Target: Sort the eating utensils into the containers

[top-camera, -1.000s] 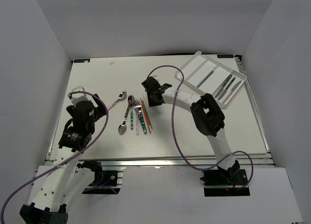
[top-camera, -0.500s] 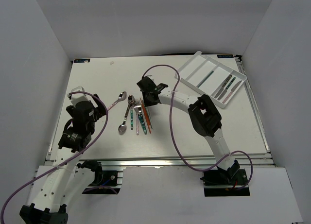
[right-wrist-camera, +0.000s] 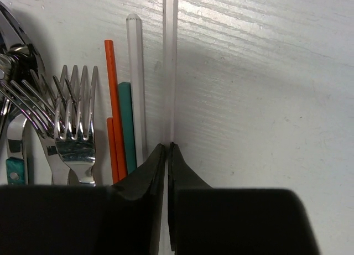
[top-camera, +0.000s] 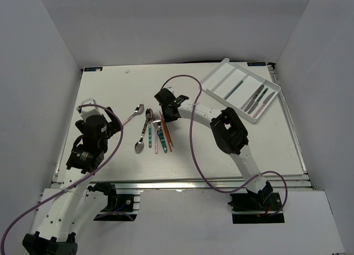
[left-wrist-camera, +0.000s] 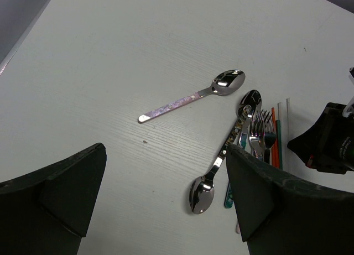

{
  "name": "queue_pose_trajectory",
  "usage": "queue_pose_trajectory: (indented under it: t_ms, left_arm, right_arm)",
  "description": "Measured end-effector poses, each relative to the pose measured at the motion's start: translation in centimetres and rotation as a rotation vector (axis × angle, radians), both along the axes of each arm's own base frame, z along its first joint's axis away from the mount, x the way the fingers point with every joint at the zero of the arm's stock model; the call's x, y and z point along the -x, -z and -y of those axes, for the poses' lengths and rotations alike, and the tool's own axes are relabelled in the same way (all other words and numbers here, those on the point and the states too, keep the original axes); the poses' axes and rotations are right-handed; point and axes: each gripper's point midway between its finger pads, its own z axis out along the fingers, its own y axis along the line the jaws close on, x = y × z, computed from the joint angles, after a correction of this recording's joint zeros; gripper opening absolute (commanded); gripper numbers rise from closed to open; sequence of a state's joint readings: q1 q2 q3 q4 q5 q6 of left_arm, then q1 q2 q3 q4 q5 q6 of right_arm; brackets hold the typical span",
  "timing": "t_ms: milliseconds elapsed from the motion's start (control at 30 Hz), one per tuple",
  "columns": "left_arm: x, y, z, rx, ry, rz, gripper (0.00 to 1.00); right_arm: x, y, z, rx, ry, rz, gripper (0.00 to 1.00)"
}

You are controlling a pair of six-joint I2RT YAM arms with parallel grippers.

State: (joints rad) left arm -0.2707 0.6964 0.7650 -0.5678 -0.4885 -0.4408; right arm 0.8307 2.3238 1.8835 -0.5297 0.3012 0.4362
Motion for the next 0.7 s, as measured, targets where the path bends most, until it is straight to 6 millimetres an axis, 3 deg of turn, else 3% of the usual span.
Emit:
queue_pose_trajectory:
  t_ms: [267, 433, 533, 700]
  left_arm:
    - [0.0, 0.0, 0.0, 0.000, 0.000, 0.000, 0.98]
    - [0.0, 0.0, 0.0, 0.000, 0.000, 0.001, 0.98]
    - [0.1, -0.2, 0.0, 0.002, 0.000, 0.006, 0.98]
    - [0.1, -0.2, 0.0, 0.002, 0.000, 0.008, 0.98]
  right_arm:
    - [-0.1, -0.1, 0.8, 0.002, 0.009, -0.008, 0.00]
    - [0.9, -1.3, 4.0, -0.064, 0.017, -0.076, 0.00]
    - [-0.5, -4.6, 6.7, -0.150, 0.061, -0.056, 0.00]
    - [-5.4, -11.2, 12.2, -0.286, 0.181, 0.075, 0.00]
